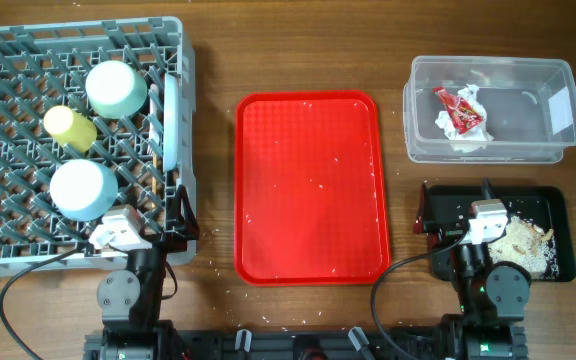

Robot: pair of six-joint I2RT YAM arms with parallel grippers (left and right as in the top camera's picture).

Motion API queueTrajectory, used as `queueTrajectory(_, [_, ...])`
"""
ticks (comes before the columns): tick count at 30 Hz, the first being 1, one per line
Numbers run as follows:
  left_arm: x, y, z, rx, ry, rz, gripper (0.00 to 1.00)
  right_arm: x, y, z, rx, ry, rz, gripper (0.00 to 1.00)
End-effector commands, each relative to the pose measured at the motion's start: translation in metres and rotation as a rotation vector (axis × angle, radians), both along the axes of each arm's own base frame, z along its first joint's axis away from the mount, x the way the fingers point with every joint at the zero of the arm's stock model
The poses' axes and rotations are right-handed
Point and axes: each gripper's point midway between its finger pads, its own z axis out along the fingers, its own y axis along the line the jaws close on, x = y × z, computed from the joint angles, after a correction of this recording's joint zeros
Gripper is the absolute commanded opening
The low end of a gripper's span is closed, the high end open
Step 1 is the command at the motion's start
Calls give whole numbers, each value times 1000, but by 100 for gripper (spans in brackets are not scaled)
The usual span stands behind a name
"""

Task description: Sort waste into correct bins and load items into the dishwasher rack

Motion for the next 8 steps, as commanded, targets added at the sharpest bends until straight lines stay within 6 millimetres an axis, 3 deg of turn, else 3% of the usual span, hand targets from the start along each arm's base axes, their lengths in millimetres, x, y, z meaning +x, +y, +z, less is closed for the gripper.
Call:
queueTrajectory(1, [0,1,-2,17,0,4,100,-1,2,3,-20,-15,11,100])
queueTrajectory(8, [0,1,-2,17,0,4,100,-1,2,3,-20,-15,11,100])
